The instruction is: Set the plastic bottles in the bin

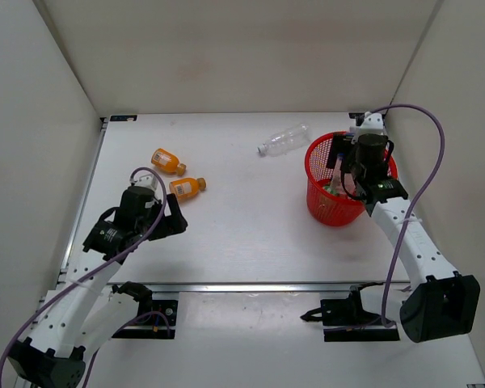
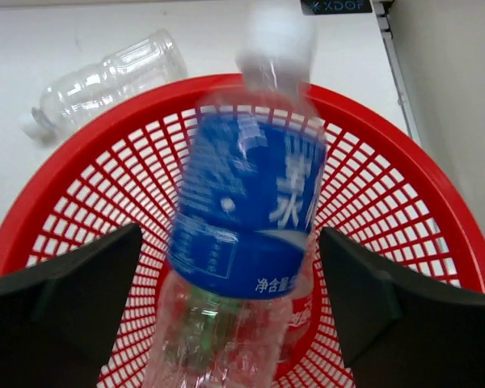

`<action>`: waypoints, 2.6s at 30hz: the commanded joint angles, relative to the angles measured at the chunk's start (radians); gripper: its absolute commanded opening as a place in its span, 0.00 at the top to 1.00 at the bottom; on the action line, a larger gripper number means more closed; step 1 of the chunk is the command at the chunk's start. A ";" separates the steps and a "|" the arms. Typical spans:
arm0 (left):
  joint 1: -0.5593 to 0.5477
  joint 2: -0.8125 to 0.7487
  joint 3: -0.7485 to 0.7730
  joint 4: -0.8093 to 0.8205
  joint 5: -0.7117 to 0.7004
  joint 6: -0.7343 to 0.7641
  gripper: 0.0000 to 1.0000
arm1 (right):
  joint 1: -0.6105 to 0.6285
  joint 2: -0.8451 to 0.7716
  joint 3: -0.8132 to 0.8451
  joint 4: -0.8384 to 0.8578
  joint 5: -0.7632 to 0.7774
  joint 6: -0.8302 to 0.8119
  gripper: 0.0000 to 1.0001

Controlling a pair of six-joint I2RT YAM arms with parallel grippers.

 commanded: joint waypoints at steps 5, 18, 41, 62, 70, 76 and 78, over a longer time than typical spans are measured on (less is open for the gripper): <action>-0.007 0.078 0.062 0.023 0.003 0.050 0.01 | -0.047 -0.058 0.132 -0.130 -0.054 -0.001 0.01; 0.091 0.472 0.308 0.169 0.059 0.283 0.01 | -0.596 -0.157 0.244 -0.644 -0.166 0.124 0.01; 0.180 1.092 0.649 0.120 0.217 0.524 0.01 | -0.687 -0.197 0.183 -0.666 -0.160 0.081 0.01; 0.131 1.091 0.493 0.255 0.209 0.344 0.47 | -0.643 -0.352 0.186 -0.670 0.048 0.113 0.01; -0.101 0.945 0.753 0.301 0.273 0.257 0.55 | -0.595 -0.400 0.164 -0.679 0.119 0.107 0.00; -0.325 1.061 1.165 0.437 0.371 0.160 0.53 | -0.547 -0.424 0.169 -0.692 0.142 0.116 0.01; -0.374 1.171 1.290 0.447 0.401 0.127 0.53 | -0.541 -0.430 0.175 -0.698 0.134 0.122 0.01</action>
